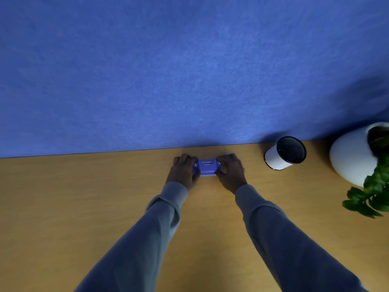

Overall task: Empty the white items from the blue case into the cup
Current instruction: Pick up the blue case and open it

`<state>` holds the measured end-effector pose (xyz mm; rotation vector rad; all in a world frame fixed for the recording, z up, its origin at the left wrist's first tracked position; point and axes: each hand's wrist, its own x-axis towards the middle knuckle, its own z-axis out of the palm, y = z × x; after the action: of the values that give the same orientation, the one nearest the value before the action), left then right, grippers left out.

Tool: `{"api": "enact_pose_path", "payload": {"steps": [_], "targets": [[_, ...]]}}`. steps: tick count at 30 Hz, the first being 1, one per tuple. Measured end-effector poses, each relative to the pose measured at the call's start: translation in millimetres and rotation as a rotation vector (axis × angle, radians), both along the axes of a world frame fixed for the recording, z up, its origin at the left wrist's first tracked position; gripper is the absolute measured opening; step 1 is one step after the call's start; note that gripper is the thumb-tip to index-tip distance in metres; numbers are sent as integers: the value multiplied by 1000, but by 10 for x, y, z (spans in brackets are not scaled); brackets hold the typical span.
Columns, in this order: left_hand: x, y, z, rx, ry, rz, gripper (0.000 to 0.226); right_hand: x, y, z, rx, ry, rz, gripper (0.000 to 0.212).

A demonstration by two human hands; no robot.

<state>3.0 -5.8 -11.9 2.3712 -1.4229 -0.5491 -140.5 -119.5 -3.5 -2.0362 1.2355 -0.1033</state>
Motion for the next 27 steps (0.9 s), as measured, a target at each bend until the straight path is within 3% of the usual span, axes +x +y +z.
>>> {"api": "enact_pose_path", "payload": {"steps": [8, 13, 21, 27], "targets": [[-37, 157, 217, -196, 107, 87, 43, -46, 54, 285, -30, -220, -20, 36], [-114, 348, 556, -376, 160, 128, 45, -130, 146, 620, 65, -353, -31, 34], [-197, 615, 1074, -495, 213, 148, 45, -279, 454, 1216, 466, -649, -193, 36], [-380, 888, 1127, -547, 333, 203, 38, -369, 802, 1357, 629, -770, -293, 35]]}}
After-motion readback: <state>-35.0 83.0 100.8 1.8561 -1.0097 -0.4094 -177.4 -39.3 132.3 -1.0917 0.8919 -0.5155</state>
